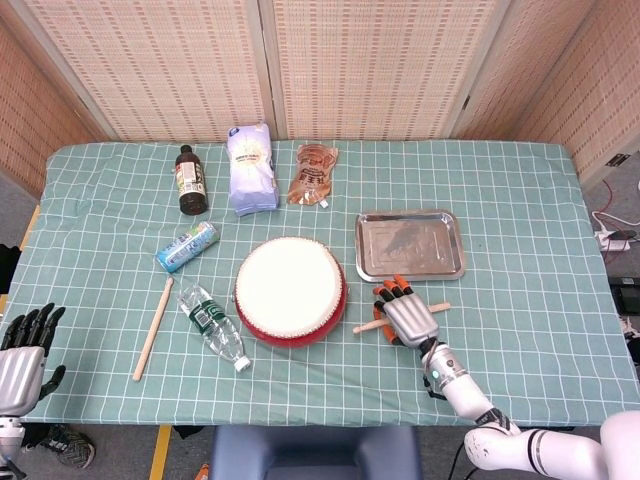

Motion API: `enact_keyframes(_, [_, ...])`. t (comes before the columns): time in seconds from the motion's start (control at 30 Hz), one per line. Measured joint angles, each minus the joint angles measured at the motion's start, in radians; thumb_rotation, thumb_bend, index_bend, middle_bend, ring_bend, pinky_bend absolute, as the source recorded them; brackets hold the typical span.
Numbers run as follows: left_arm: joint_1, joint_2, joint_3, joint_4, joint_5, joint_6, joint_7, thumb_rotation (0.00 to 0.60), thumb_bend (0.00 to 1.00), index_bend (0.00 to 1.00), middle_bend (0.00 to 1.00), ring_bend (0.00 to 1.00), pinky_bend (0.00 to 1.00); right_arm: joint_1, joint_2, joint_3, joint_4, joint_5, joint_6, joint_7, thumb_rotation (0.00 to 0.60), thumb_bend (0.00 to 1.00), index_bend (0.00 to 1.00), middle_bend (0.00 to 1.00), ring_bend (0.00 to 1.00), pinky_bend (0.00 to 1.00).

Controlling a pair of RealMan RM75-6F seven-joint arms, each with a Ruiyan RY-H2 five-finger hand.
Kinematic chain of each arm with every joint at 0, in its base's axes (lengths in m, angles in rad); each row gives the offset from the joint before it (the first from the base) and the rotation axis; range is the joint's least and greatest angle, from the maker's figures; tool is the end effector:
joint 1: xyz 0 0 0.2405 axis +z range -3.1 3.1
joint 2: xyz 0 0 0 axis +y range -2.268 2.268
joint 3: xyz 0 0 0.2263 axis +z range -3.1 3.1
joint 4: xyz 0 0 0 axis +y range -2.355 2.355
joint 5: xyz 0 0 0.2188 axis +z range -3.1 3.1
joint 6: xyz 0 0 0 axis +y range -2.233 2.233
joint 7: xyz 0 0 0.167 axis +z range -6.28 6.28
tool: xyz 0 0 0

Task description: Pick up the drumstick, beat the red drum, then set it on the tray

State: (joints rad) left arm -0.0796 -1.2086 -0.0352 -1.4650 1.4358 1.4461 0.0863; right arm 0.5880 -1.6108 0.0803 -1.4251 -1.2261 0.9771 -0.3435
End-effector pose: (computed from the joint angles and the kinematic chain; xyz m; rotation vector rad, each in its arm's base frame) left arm -0.3227 0.1987 0.1225 -1.3920 -0.8632 -0.7296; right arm -0.1692 -0.2980 -0.0627 1.9173 -0.9884 0.8123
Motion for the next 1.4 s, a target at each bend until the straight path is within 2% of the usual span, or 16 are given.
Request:
enact_keyframes(0.17, [0.001,0.002,0.0,-0.004,0.005,0.005,-0.001,0.6,0.27,0.0,0.0,0.0,0.02,-0.027,0.044,0.017,-0.05,-0.053,0.058,0.147,0.6,0.47,0.6,0.2,0.0,0.01])
enact_keyframes(0.27, [0.0,0.005,0.001,-0.011,0.011,0.008,0.003,0.6,0.27,0.0,0.0,0.0,0.02,-0.047,0.076,0.031,-0.079,-0.088,0.098,0.279,0.6,0.47,0.62,0.22,0.02,0.03])
enact_keyframes(0.53, [0.0,0.016,0.002,-0.038,0.023,0.017,0.02,0.6,0.27,0.0,0.0,0.0,0.02,-0.091,0.151,0.067,-0.11,-0.152,0.157,0.742,0.6,0.47,0.6,0.24,0.05,0.04])
enact_keyframes(0.67, [-0.001,0.02,0.004,-0.046,0.025,0.015,0.028,0.6,0.27,0.0,0.0,0.0,0.02,-0.1,0.171,0.074,-0.093,-0.183,0.16,0.982,0.6,0.47,0.59,0.27,0.11,0.12])
enact_keyframes(0.87, [0.0,0.023,0.006,-0.053,0.021,0.012,0.034,0.6,0.27,0.0,0.0,0.0,0.02,-0.098,0.169,0.065,-0.002,-0.251,0.157,1.364,0.6,0.47,0.56,0.28,0.13,0.14])
enact_keyframes(1.1, [0.003,0.025,0.008,-0.055,0.018,0.009,0.037,0.6,0.27,0.0,0.0,0.0,0.02,-0.077,0.112,0.042,0.188,-0.315,0.154,1.789,0.6,0.47,0.55,0.28,0.13,0.14])
enact_keyframes(1.3, [0.001,0.023,0.011,-0.054,0.019,0.004,0.038,0.6,0.27,0.0,0.0,0.0,0.02,-0.054,0.034,0.017,0.342,-0.346,0.154,1.987,0.6,0.47,0.53,0.28,0.13,0.14])
enact_keyframes(1.4, [0.001,0.023,0.011,-0.051,0.017,0.001,0.037,0.6,0.27,0.0,0.0,0.0,0.02,-0.048,0.003,0.013,0.383,-0.348,0.163,2.011,0.6,0.47,0.52,0.29,0.15,0.14])
